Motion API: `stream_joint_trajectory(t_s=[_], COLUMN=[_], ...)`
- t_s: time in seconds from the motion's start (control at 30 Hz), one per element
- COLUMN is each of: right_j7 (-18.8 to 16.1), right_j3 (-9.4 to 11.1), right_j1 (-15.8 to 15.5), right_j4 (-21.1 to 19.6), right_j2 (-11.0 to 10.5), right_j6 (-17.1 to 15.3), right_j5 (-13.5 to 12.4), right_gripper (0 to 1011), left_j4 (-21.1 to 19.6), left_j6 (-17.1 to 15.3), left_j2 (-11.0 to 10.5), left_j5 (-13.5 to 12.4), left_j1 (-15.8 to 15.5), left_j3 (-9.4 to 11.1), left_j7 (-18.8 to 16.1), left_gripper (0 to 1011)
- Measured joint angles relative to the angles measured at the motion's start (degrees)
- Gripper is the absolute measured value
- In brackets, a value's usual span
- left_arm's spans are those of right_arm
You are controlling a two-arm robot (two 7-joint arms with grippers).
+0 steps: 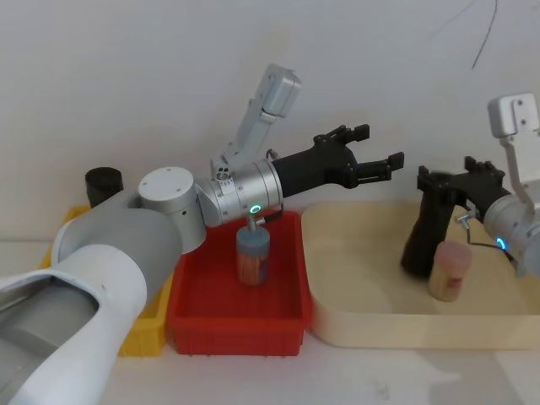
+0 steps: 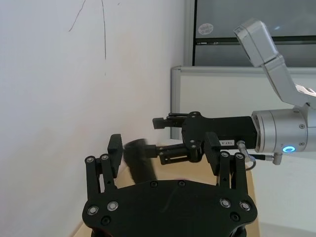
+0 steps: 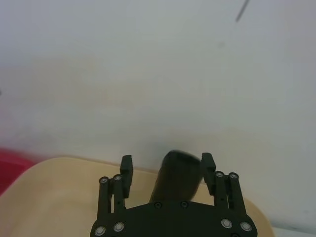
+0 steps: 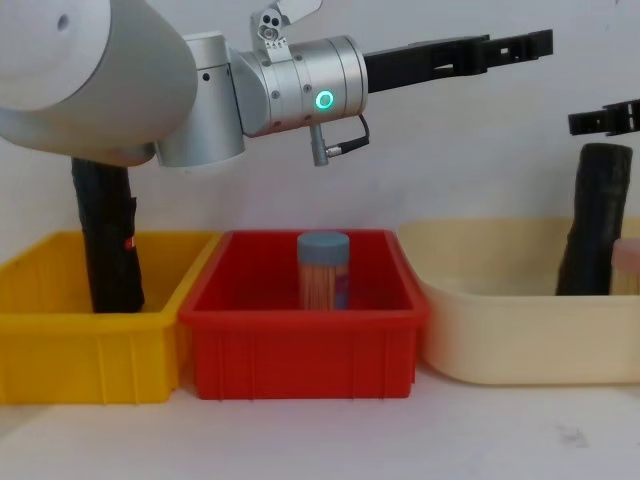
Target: Pick up the garbage bag with the one hand and transfer it to the other hand.
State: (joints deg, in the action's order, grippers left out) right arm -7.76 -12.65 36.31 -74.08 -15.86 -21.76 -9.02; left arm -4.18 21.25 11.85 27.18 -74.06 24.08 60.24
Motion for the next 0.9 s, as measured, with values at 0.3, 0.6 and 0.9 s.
stream_joint_trajectory(t_s=[0.3,0.6,0.9], right_j7=[1.2,1.8,2.1], right_j3=[1.0,1.4,1.6], right_j1=[0.7,1.1,1.3], right_j4=[1.2,1.8,2.0], right_j2=[0.1,0.1,0.1], right_j6=[-0.7,-1.0,-1.2], right_j5=[0.7,1.1,1.2], right_gripper=[1004,1004,1004], left_j4=[0.0,0.0,0.0], left_j6=[0.0,0.0,0.0], left_j2=[0.0,0.0,0.0], left_j5=[0.0,0.0,0.0], left_j1=[0.0,0.0,0.0], left_j3=[0.0,0.0,0.0], left_j7=[0.0,0.0,0.0], left_gripper=[1002,1002,1002])
